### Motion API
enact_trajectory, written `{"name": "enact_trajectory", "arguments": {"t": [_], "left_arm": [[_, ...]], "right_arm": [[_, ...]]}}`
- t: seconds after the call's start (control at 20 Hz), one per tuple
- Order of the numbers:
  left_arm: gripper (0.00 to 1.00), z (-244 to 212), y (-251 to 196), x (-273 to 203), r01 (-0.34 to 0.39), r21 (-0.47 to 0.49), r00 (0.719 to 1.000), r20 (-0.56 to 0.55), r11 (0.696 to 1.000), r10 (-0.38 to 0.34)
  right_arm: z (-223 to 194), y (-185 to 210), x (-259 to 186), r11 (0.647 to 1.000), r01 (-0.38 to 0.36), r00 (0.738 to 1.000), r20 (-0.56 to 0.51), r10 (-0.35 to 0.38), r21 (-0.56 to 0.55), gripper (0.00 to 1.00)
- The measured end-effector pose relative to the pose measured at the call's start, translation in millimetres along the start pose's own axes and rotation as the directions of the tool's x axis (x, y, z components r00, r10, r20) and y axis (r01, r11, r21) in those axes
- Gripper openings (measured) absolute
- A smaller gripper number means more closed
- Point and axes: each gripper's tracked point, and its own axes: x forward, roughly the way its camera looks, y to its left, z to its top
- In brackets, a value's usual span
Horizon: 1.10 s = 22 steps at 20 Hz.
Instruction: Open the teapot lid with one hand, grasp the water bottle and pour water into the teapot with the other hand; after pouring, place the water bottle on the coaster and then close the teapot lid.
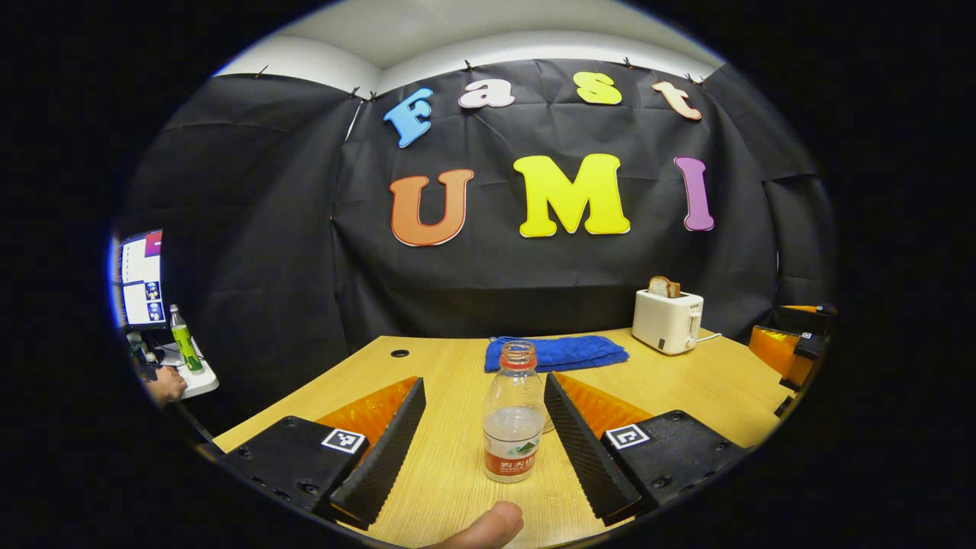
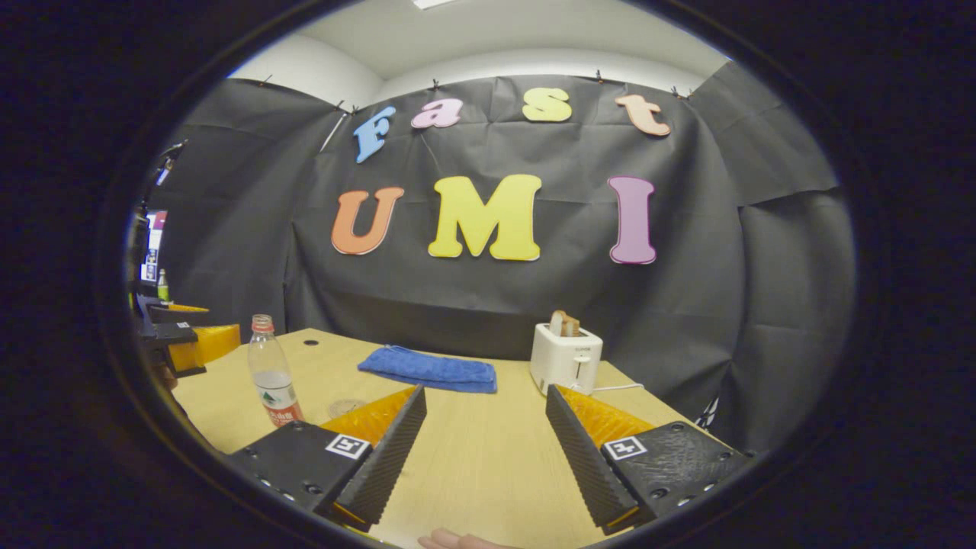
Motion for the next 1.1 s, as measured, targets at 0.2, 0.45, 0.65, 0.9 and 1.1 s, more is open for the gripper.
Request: {"name": "enact_trajectory", "arguments": {"t": [0.2,0.45,0.65,0.9,1.1], "left_arm": [[0.98,2.0,9.3,0.9,-0.006,-0.017,1.000,0.003,1.000,0.006],[0.98,1.7,17.2,2.0,-0.013,0.004,1.000,0.006,1.000,0.013],[0.98,0.1,27.0,5.8,-0.018,0.039,1.000,0.006,0.999,0.018],[0.98,-3.5,41.6,7.6,-0.022,0.029,1.000,-0.005,0.999,0.023],[0.98,-5.9,45.0,9.5,-0.021,0.032,1.000,-0.015,0.999,0.022]], "right_arm": [[-22.9,39.3,18.4,0.998,-0.054,0.999,-0.001,0.054,0.009,0.95],[-64.4,82.8,43.8,0.994,-0.104,0.993,-0.045,0.105,0.026,0.95],[-86.6,114.6,60.5,0.988,-0.145,0.984,-0.095,0.149,0.044,0.98],[-98.0,136.1,74.8,0.987,-0.148,0.980,-0.127,0.155,0.058,0.85],[-112.0,144.5,85.9,0.989,-0.130,0.977,-0.159,0.139,0.064,0.67]]}}
